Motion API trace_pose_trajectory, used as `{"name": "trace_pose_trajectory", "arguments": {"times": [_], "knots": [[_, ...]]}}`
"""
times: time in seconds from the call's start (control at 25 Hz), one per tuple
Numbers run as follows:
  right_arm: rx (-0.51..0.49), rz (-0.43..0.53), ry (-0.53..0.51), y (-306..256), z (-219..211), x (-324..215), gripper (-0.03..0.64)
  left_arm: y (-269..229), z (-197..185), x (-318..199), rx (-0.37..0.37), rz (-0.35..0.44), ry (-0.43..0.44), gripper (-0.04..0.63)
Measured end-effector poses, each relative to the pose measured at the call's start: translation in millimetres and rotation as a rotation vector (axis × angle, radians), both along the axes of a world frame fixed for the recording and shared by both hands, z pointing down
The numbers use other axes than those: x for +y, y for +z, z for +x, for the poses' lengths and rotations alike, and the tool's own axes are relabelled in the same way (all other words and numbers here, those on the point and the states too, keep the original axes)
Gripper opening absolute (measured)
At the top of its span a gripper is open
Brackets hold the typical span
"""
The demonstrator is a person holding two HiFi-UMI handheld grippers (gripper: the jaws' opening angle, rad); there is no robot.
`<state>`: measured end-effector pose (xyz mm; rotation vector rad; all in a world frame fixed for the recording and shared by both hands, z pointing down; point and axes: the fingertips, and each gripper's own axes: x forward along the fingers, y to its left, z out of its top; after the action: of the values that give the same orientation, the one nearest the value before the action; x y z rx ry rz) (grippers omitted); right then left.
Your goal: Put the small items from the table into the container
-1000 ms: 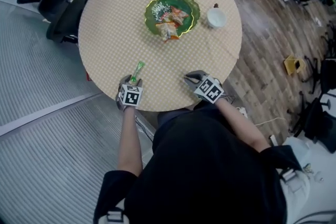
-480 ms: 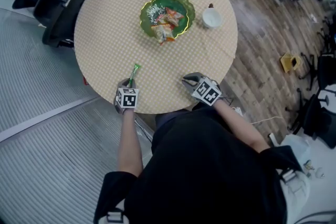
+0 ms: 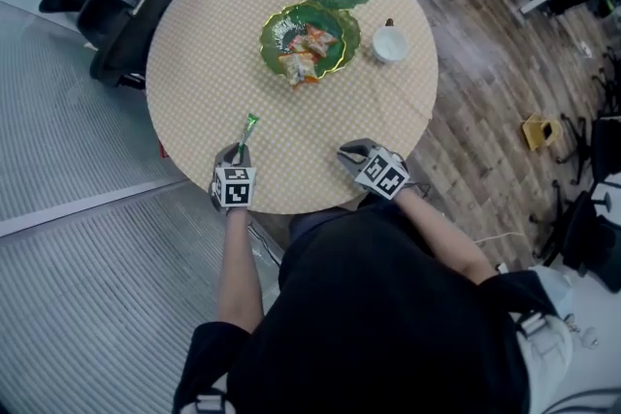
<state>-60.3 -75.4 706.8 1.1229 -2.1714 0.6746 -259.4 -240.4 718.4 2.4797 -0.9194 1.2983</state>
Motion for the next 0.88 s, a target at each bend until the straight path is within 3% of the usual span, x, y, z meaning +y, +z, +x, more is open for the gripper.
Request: {"name": "trace_pose_trajectory", "arguments": {"times": [0.28, 0.56, 0.88], "knots": [[-0.022, 0.011, -0.038, -2, 12, 9, 0.055, -76, 37, -13, 0.072, 0.123, -0.037, 0.037], [-0.035, 0.024, -0.093, -5, 44, 21, 0.055, -122, 73, -12, 0.108, 0.176, -0.093, 0.035], [-0.057, 0.024, -0.118, -2, 97, 28, 0.055, -177, 123, -20, 0.023, 0.253, -0.080, 0.035]]}}
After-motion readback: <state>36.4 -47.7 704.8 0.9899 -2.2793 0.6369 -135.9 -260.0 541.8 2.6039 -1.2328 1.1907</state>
